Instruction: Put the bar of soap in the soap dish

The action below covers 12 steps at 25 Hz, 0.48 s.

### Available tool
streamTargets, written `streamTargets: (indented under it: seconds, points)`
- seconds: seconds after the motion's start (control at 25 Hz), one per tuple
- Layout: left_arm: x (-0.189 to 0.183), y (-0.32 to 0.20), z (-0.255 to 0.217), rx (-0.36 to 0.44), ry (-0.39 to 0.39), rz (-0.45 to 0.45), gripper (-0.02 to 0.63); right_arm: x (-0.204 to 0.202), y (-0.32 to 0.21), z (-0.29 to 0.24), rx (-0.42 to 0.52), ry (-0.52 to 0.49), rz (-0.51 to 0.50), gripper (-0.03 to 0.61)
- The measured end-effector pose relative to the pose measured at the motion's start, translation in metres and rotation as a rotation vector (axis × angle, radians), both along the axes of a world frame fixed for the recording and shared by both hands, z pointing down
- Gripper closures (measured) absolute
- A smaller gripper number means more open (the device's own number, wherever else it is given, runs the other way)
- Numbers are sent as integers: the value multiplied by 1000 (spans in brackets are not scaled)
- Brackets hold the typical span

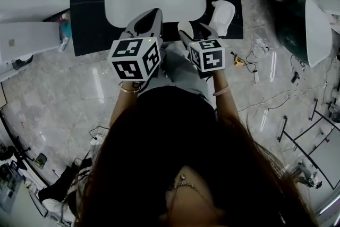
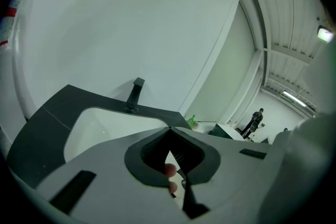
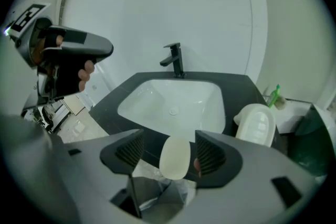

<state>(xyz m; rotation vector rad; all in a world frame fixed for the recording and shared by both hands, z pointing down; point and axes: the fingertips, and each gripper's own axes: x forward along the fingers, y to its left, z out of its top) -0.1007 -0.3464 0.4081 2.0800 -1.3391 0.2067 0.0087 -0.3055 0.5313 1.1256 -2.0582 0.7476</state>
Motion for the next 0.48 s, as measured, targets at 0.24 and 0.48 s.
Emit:
streamTargets:
  seconds: [0.24,0.48]
  points:
    - [3,-2,10,-29,4,1,618,-1,2,44,-127,74,-41,268]
    - [0,-3,20,-56,8,-17,618,-3,0,69,-197,108,-46,264]
